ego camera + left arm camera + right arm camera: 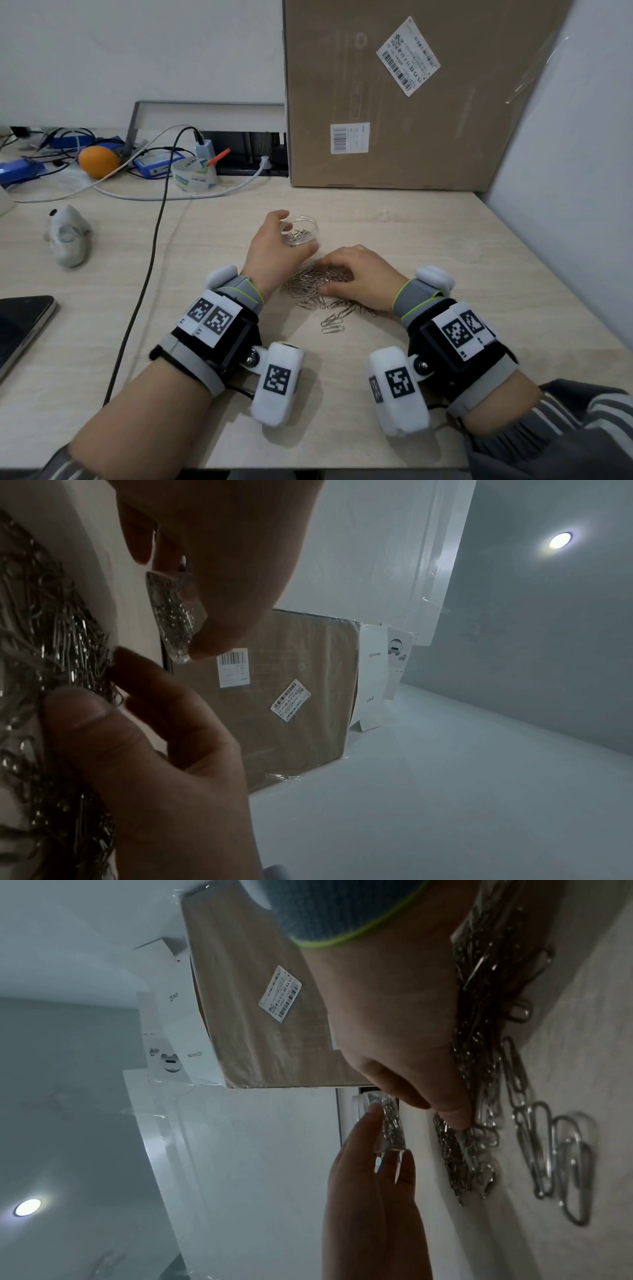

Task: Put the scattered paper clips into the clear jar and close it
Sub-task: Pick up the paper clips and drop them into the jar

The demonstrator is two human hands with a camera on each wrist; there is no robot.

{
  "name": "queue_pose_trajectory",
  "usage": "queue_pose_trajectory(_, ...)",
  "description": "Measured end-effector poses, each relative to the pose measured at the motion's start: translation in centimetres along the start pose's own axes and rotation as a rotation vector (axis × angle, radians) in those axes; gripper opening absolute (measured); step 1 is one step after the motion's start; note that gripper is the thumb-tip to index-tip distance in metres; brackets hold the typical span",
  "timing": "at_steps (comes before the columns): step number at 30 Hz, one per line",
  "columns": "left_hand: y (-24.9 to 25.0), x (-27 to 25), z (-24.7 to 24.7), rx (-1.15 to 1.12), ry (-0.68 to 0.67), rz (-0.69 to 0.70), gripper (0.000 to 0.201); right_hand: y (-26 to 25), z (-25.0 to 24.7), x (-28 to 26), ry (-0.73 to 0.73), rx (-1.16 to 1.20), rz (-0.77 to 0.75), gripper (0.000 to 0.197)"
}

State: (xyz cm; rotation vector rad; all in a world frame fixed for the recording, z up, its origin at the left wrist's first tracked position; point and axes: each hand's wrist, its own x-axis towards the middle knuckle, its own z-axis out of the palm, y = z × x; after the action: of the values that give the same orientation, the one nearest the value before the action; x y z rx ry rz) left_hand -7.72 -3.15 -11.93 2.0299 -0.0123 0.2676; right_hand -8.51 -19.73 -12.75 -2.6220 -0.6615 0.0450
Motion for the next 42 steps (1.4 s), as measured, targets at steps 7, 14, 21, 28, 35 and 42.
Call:
queue_pose_trajectory(7,0.0,-0.1,0.2,-0.005,-0.013,-0.002,0.070,-0.2,-0.4,-0.2,0.083,0.036,-0.031,0.013)
queue_pose_trajectory(14,0.0,-0.1,0.1,-0.003,-0.016,-0.006,0.070,-0.3,-0.6,-0.2,0.196,0.108,0.062,0.007)
queue_pose_trajectory(21,-0.4,0.0,0.0,0.023,-0.062,-0.052,0.071,-0.2,-1.2,-0.1,0.473,0.229,0.181,0.004)
queue_pose_trajectory(28,0.0,-0.3,0.2,0.080,-0.207,0.016,0.074,-0.8,-2.4,-0.6,0.788,0.431,0.088,0.005)
queue_pose_trajectory(35,0.4,-1.0,0.8,0.070,-0.356,0.120,0.078,-2.0,-1.9,-1.0,0.584,0.462,-0.023,0.007)
queue_pose_trajectory(42,0.0,-0.4,0.3,0.075,-0.124,0.034,0.076,-1.4,-1.5,-0.6,0.601,0.350,0.032,0.006)
